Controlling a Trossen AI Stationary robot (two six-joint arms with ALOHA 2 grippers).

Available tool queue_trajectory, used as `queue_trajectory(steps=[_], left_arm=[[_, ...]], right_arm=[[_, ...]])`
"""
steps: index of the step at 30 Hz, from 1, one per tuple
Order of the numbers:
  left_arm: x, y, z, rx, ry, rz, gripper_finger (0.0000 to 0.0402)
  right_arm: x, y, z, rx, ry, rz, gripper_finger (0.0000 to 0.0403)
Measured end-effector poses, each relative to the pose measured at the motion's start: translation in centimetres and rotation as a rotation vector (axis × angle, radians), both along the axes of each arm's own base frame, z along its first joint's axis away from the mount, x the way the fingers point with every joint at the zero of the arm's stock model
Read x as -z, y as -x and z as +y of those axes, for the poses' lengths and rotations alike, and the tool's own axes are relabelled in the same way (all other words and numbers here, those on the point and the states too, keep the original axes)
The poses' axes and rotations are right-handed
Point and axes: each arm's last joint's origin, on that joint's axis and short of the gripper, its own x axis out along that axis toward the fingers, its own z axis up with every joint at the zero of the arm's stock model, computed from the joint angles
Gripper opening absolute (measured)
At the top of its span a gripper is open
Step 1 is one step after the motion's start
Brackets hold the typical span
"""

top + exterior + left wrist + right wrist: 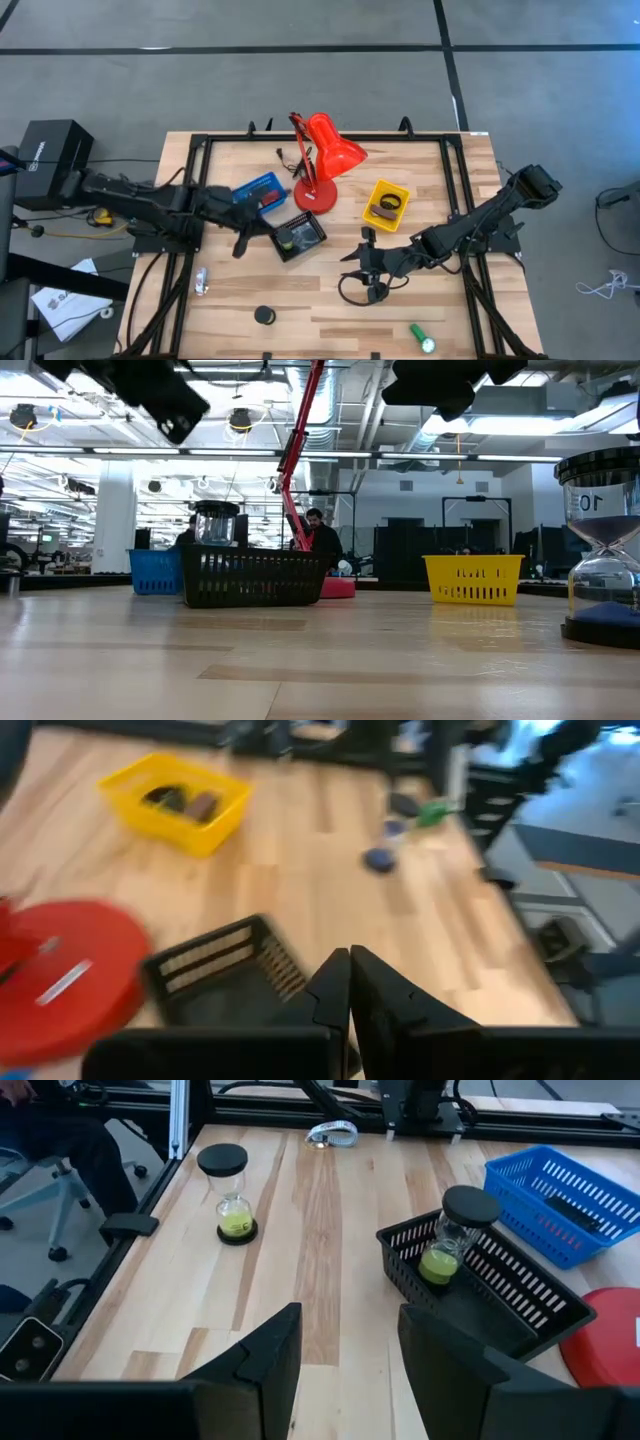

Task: Pick & Place Office items
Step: Put the green hourglass into the black bin

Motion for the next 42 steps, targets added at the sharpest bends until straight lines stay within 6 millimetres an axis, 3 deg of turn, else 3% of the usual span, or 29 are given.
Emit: queue_trajectory(steps=[9,18,21,25,30,36,42], left_arm=[[0.0,-0.3,-5.4,0.197,-0.012,-0.081,0.0062],[1.0,-0.3,-9.8,0.274,0.069,-0.061,0.015],[0.0,-0.8,-10.8,0.293,0.083,-0.074,0.0168],[-2.9,-1.9,-11.8,0.346,0.012,-0.134,0.0178],[-4.4,-3.3,-12.8,0.355,-0.077,0.002,0.018],[-1.9,-4.8,-14.0,0.322,-0.061,0.133,0.019],[1.2,-5.8,-15.6,0.346,-0.111,0.233,0.023]], right_arm=[[0.0,-0.5,-1.0,-0.034,0.132,-0.006,0.0159],[-0.5,-2.1,-4.5,0.024,0.25,-0.047,0.0159],[-0.6,-2.5,-5.8,0.07,0.248,-0.052,0.0159],[-0.6,-2.9,-7.5,0.122,0.25,-0.046,0.0159],[-0.6,-3.2,-8.9,0.168,0.25,-0.04,0.0159],[-0.5,-3.3,-9.4,0.141,0.227,-0.037,0.0159],[-0.5,-3.3,-9.2,0.133,0.226,-0.037,0.0159]])
